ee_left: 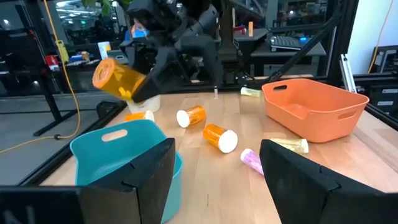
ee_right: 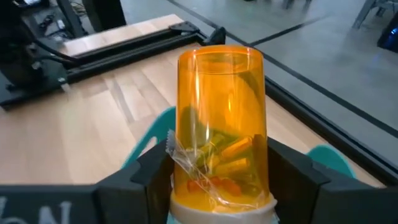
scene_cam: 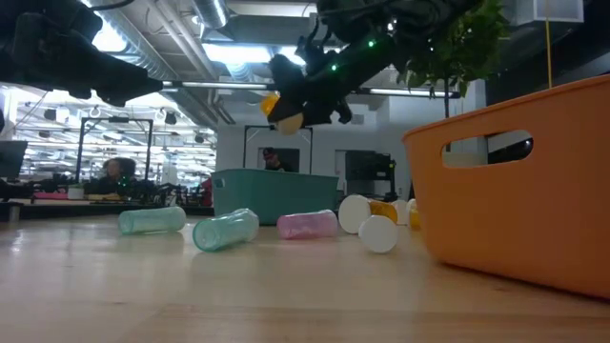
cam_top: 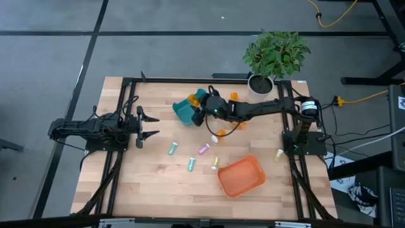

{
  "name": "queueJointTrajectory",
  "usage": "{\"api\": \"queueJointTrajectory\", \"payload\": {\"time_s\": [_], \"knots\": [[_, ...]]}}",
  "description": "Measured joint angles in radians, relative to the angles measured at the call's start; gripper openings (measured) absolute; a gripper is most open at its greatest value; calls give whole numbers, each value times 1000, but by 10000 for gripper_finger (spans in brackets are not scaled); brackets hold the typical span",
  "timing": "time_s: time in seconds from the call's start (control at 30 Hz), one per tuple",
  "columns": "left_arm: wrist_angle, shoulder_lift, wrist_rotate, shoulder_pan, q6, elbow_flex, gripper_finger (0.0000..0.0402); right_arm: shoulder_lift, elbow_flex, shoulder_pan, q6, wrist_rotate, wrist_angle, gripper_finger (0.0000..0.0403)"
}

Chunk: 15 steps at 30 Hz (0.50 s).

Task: Pick and place medicine bottles into bin by pill shape (circle, oval)
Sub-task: Put the bottom right big orange pill bottle into the light blue bin

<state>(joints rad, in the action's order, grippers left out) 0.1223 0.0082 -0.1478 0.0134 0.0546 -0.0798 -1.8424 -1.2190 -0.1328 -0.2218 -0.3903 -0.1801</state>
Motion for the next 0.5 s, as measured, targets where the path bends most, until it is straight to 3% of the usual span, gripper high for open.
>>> {"api": "queueJointTrajectory", "payload": {"time_s": [0.23, 0.5], "knots": [[0, 0, 0, 0, 0, 0, 229, 20, -2, -2, 48, -1, -21, 221], [0, 0, 0, 0, 0, 0, 229, 20, -2, -2, -14, -1, -19, 228]]}}
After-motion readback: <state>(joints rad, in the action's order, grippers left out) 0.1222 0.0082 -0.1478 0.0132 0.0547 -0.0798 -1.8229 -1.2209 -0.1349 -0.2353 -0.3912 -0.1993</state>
